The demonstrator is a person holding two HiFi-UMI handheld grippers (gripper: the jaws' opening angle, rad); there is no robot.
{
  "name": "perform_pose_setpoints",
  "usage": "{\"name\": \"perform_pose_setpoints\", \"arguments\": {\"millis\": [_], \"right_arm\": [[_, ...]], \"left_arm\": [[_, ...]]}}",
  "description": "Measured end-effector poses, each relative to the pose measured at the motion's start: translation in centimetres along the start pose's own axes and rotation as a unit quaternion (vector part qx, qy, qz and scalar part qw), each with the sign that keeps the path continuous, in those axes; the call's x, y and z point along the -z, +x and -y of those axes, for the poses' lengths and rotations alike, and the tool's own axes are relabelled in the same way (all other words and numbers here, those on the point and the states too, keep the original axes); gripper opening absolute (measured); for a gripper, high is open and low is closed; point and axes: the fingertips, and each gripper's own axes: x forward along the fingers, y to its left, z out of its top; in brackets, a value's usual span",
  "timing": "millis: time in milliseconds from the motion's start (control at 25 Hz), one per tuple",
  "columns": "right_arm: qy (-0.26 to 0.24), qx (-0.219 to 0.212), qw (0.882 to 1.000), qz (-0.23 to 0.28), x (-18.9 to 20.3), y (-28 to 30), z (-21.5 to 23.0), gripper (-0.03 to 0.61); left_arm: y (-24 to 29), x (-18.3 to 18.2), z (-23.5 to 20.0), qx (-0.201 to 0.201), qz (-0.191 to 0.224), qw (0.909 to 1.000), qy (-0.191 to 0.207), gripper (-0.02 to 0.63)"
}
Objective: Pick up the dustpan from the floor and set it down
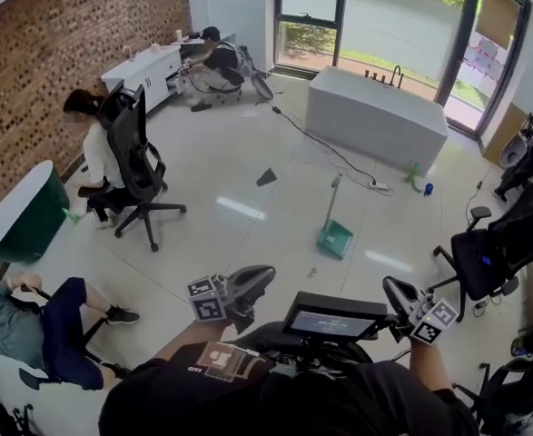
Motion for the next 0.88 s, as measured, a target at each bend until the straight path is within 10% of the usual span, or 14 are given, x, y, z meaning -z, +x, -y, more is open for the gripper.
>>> {"name": "perform_pose_setpoints", "arguments": {"millis": [440, 640, 880], "right_arm": [[0.015, 0.040, 0.999, -0.010, 5.5, 3.5, -31.6, 0.011], [0.009, 0.029, 1.000, 0.004, 5.5, 0.2, -45.1, 0.011], [0.000, 0.006, 1.000, 0.003, 9.1, -15.3, -55.5, 0.011]], "left_arm": [[-33.5, -2.1, 17.0, 0.005, -0.040, 0.9989, 0.021, 0.005], [-41.2, -0.8, 26.6, 0.018, -0.024, 0.9992, 0.027, 0.005], [-40.7, 10.5, 40.1, 0.026, -0.032, 0.9990, 0.017, 0.005]]}}
